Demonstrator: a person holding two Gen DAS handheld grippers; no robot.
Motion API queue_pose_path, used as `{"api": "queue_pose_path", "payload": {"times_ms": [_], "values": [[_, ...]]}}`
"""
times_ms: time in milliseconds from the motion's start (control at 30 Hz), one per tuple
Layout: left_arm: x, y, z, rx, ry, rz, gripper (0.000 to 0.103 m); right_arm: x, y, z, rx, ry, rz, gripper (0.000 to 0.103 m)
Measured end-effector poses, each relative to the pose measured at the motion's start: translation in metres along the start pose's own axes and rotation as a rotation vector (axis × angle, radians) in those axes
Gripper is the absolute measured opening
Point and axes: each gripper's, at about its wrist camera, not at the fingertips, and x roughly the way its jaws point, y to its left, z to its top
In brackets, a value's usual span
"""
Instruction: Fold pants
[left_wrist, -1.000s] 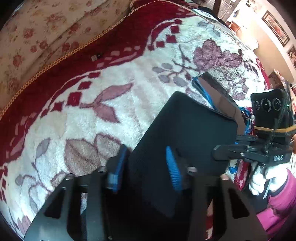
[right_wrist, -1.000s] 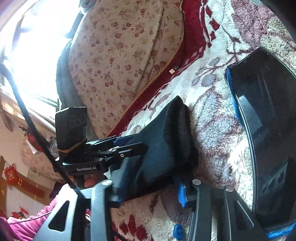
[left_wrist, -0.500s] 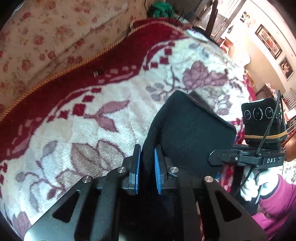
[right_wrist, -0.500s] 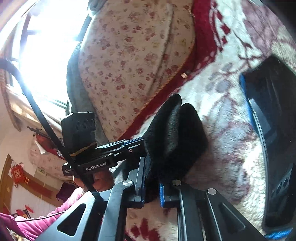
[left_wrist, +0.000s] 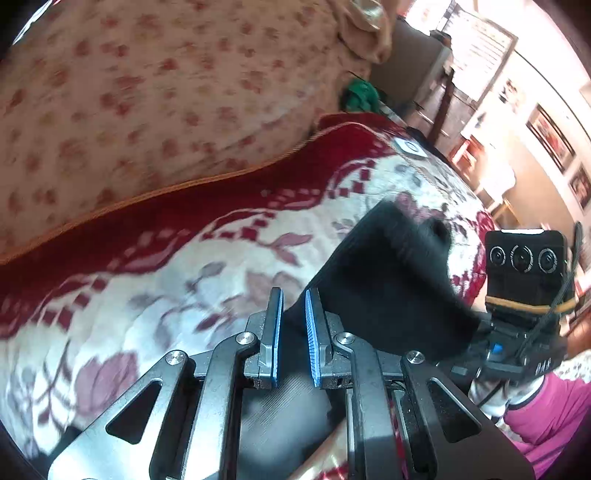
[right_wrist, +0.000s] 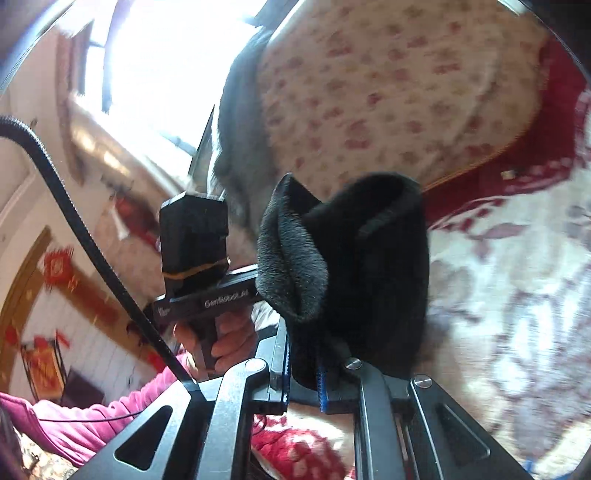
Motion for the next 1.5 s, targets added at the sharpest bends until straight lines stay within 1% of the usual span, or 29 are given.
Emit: {"api": "queue_pose_path", "payload": {"times_ms": [67,133,167,300,367,400,433,467,500,533,567,600,633,700,767,800,833,933,967,1000,1100,1133,1200,1267,1300,1333,1400,1433,1500], "values": [[-0.011,0.017,-0.014,-0.039,-0.011,0.034,0.011,0.027,0.012,-0.002,-0.039,0.061,-0.003,0.010],[-0.021,0.038,-0.030,-0.099,-0.014,0.058,0.011,0.055,0.021,-0.007,-0.080,0.124,-0.016,0.010],[-0.027,0.052,-0.041,-0.147,-0.016,0.091,0.011,0.070,0.024,-0.010,-0.098,0.154,-0.031,0.010],[-0.048,0.089,-0.076,-0.271,-0.032,0.162,0.011,0.123,0.021,-0.028,-0.141,0.257,-0.068,0.010],[-0.056,0.098,-0.088,-0.303,-0.040,0.174,0.011,0.150,0.016,-0.038,-0.152,0.315,-0.095,0.011],[-0.060,0.099,-0.091,-0.311,-0.045,0.179,0.011,0.163,0.017,-0.045,-0.162,0.343,-0.125,0.012],[-0.065,0.100,-0.095,-0.317,-0.051,0.186,0.011,0.171,0.020,-0.048,-0.171,0.356,-0.144,0.016],[-0.069,0.099,-0.097,-0.317,-0.060,0.191,0.011,0.175,0.025,-0.050,-0.184,0.365,-0.138,0.018],[-0.073,0.098,-0.099,-0.317,-0.066,0.194,0.011,0.177,0.030,-0.051,-0.192,0.368,-0.104,0.020],[-0.075,0.097,-0.099,-0.321,-0.072,0.196,0.011,0.177,0.036,-0.050,-0.195,0.368,-0.049,0.021],[-0.078,0.095,-0.099,-0.324,-0.079,0.195,0.011,0.174,0.040,-0.048,-0.197,0.364,-0.032,0.022],[-0.081,0.092,-0.098,-0.322,-0.089,0.192,0.011,0.171,0.043,-0.045,-0.198,0.359,-0.025,0.027],[-0.082,0.090,-0.097,-0.321,-0.097,0.190,0.011,0.165,0.046,-0.042,-0.201,0.348,-0.013,0.028],[-0.088,0.085,-0.097,-0.313,-0.112,0.180,0.011,0.147,0.051,-0.034,-0.205,0.285,-0.002,0.028],[-0.092,0.074,-0.096,-0.309,-0.124,0.157,0.011,0.121,0.043,-0.023,-0.168,0.197,-0.025,0.028],[-0.094,0.070,-0.095,-0.304,-0.129,0.147,0.011,0.113,0.037,-0.017,-0.153,0.163,-0.040,0.028],[-0.096,0.064,-0.094,-0.296,-0.136,0.137,0.011,0.102,0.029,-0.011,-0.139,0.124,-0.075,0.028],[-0.096,0.043,-0.092,-0.265,-0.144,0.129,0.011,0.079,0.001,0.001,-0.095,0.065,-0.240,0.028],[-0.095,0.037,-0.092,-0.255,-0.141,0.134,0.011,0.076,-0.005,0.001,-0.082,0.063,-0.267,0.028],[-0.093,0.030,-0.093,-0.239,-0.136,0.157,0.012,0.075,-0.015,0.002,-0.067,0.065,-0.300,0.028],[-0.084,0.019,-0.099,-0.223,-0.116,0.196,0.013,0.081,-0.029,-0.002,-0.055,0.090,-0.355,0.028],[-0.081,0.017,-0.103,-0.222,-0.110,0.209,0.016,0.084,-0.029,-0.004,-0.062,0.101,-0.365,0.028],[-0.072,0.016,-0.112,-0.232,-0.086,0.231,0.016,0.096,-0.031,-0.006,-0.090,0.133,-0.398,0.028],[-0.064,0.020,-0.122,-0.261,-0.059,0.248,0.016,0.109,-0.026,-0.008,-0.159,0.139,-0.452,0.028],[-0.061,0.022,-0.128,-0.276,-0.044,0.253,0.016,0.119,-0.019,-0.008,-0.210,0.144,-0.469,0.030],[-0.060,0.024,-0.133,-0.287,-0.035,0.259,0.016,0.128,-0.013,-0.009,-0.245,0.156,-0.483,0.039],[-0.062,0.028,-0.141,-0.310,-0.033,0.271,0.016,0.143,-0.005,-0.016,-0.335,0.179,-0.524,0.051],[-0.064,0.029,-0.143,-0.318,-0.039,0.269,0.016,0.149,-0.002,-0.020,-0.374,0.186,-0.544,0.056],[-0.071,0.029,-0.144,-0.336,-0.061,0.258,0.016,0.155,0.003,-0.026,-0.408,0.183,-0.568,0.059]]}}
